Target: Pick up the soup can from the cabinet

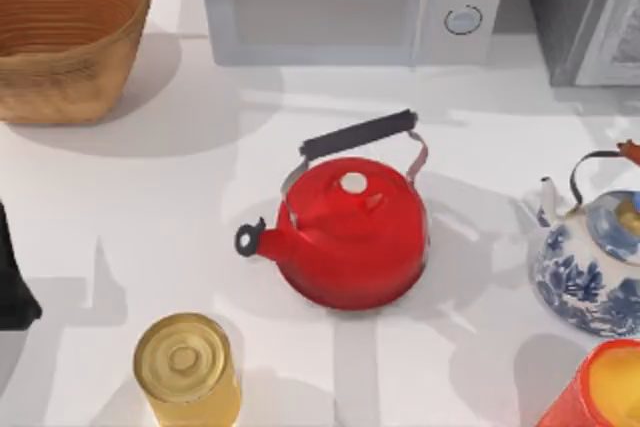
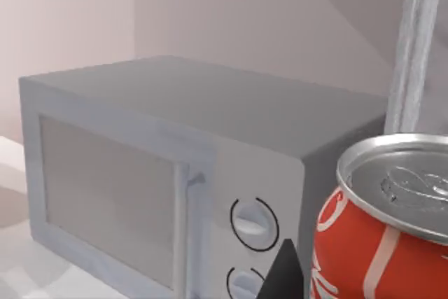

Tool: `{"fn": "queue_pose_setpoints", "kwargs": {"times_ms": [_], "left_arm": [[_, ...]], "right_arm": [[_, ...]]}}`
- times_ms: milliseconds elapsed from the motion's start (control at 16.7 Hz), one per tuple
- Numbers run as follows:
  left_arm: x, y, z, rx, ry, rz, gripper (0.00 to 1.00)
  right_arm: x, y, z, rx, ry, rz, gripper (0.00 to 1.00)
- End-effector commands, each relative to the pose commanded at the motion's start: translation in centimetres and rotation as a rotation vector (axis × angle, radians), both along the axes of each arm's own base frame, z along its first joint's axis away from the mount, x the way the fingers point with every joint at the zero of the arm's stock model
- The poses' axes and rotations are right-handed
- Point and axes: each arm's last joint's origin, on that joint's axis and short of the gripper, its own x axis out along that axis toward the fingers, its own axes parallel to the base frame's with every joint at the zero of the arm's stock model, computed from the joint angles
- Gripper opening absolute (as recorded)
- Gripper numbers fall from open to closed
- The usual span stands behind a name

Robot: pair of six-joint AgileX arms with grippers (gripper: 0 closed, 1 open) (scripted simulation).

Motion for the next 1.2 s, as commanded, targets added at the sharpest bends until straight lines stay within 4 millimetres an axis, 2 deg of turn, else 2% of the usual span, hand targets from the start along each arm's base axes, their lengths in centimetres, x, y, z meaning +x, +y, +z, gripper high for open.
{"fn": "queue_pose_setpoints", "kwargs": {"times_ms": [540,900,1020,1200], "left_arm": [[0.0,0.0,0.0,0.000,0.000,0.000,1.00],[0.0,0.0,0.0,0.000,0.000,0.000,1.00],[0.0,0.0,0.0,0.000,0.000,0.000,1.00],[0.0,0.0,0.0,0.000,0.000,0.000,1.00]], "right_arm": [[3.3,-1.1,-7.2,-0.019,0.033,0.091,0.00],[4.2,-1.1,-12.9,-0.016,0.080,0.119,0.00],[4.2,-0.9,-14.1,-0.014,0.097,0.121,0.00],[4.2,-0.9,-14.2,-0.014,0.098,0.121,0.00]]}}
